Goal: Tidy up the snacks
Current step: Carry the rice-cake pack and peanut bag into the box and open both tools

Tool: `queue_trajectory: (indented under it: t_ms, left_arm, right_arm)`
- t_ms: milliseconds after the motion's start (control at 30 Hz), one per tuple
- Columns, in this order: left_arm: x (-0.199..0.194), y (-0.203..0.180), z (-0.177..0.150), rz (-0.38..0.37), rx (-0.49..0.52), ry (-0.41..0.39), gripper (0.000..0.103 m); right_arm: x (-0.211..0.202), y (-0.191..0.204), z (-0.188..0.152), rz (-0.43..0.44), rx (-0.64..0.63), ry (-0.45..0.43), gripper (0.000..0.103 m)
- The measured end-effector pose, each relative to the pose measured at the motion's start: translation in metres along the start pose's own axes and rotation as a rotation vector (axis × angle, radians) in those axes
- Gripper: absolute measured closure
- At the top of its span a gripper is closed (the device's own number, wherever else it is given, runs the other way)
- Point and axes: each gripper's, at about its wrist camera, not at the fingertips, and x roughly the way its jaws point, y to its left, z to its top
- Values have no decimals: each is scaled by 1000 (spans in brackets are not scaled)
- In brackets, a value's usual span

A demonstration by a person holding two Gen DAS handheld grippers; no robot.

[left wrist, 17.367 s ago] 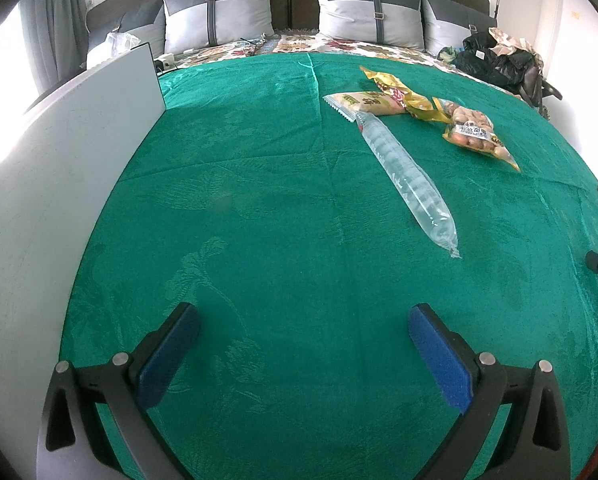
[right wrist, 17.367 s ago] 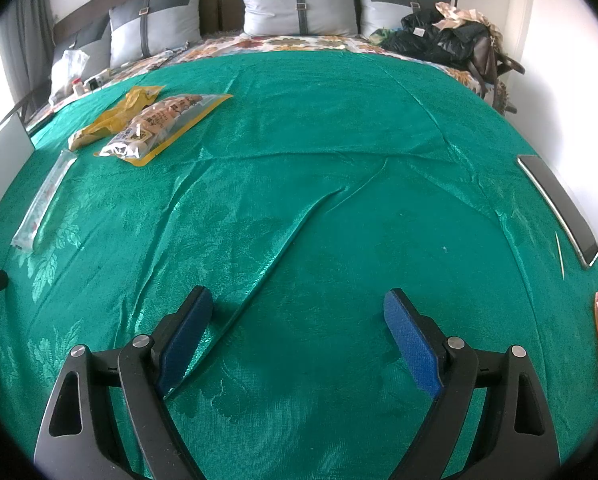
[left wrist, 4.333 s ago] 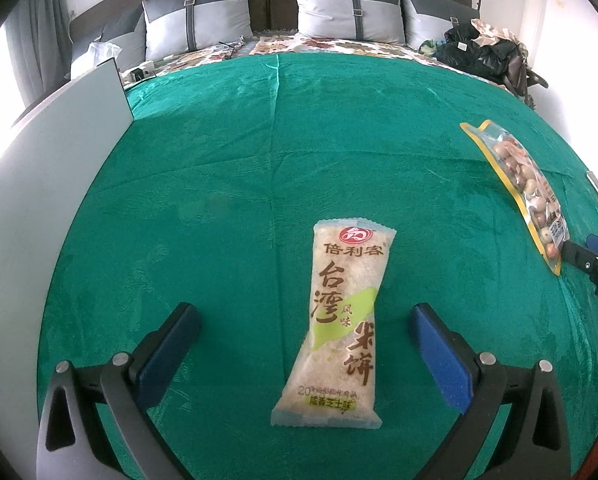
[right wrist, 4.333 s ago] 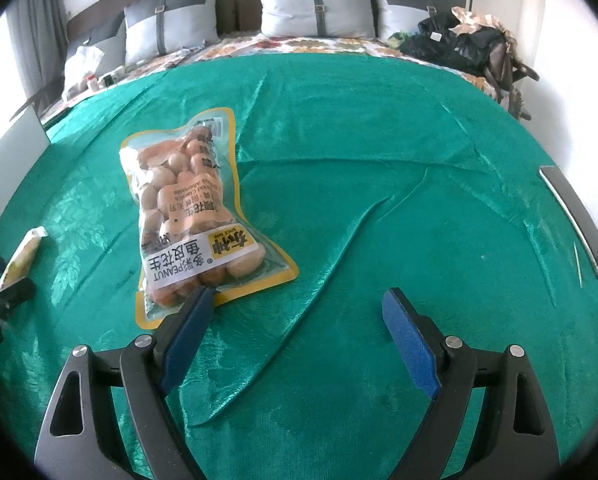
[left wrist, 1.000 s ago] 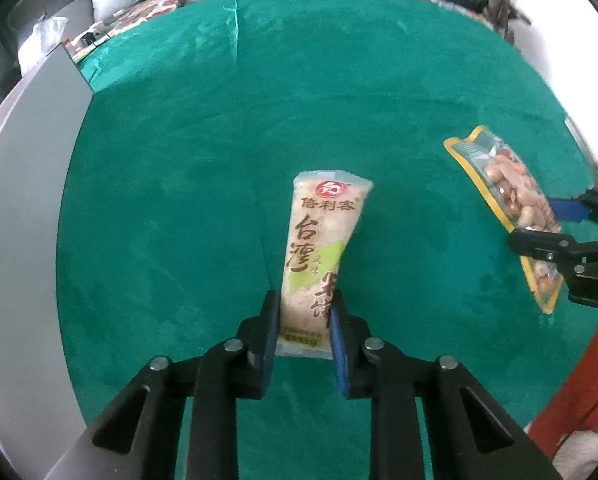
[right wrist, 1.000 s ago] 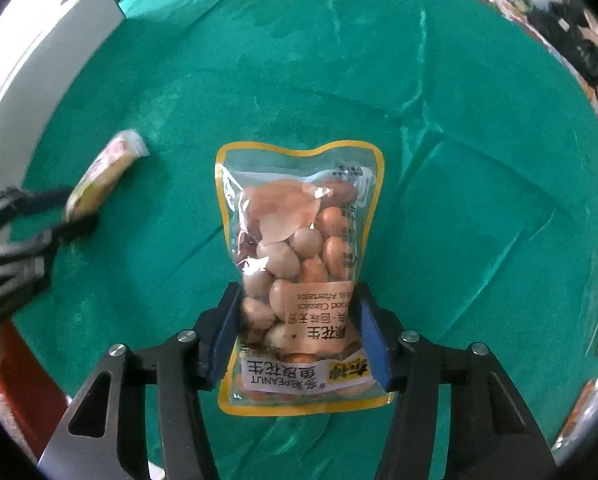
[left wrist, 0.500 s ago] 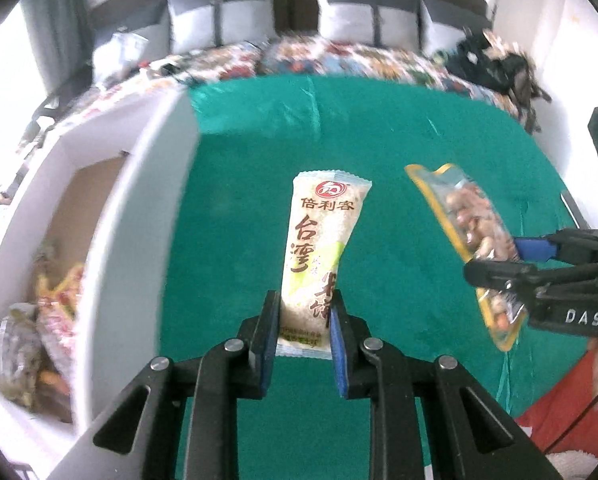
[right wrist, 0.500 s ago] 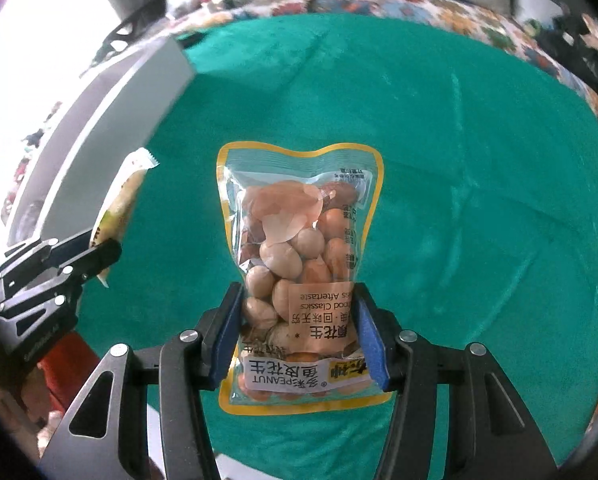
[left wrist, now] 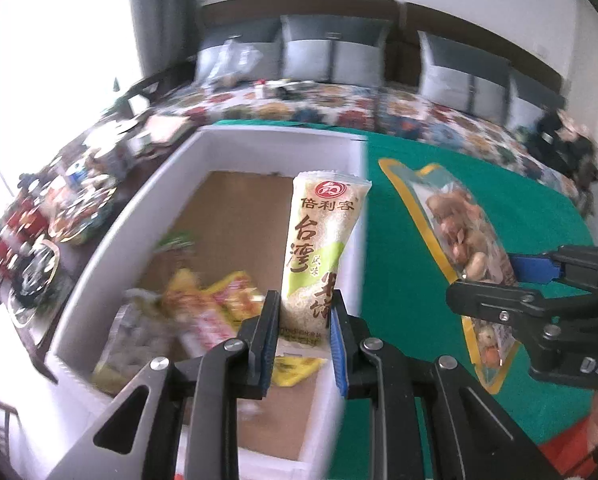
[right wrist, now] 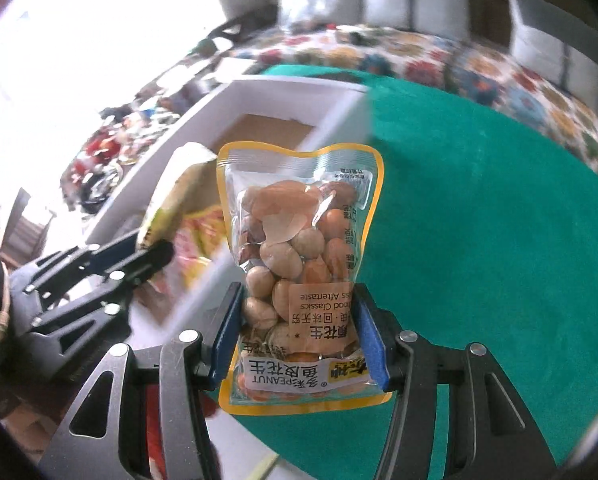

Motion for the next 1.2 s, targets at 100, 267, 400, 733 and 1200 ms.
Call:
queue_trajectory:
  t_ms: [100, 267, 400, 733, 1200]
  left_arm:
    - [11, 43, -3, 38, -61, 18, 80]
    - [27, 108, -14, 95, -167, 52, 80]
    - [45, 135, -28, 126, -208, 92, 80]
    - [67, 137, -54, 151, -199, 146, 47]
    - [-23, 82, -14, 426, -81, -130, 0]
  right_arm:
    - [19, 38, 23, 28, -54, 4, 46]
    - [58, 81, 54, 52, -97, 26, 46]
    - [98, 100, 64, 67, -93, 85, 46]
    - [149, 96, 42, 65, -28, 199, 38]
    - [51, 90, 47, -4, -153, -39, 13]
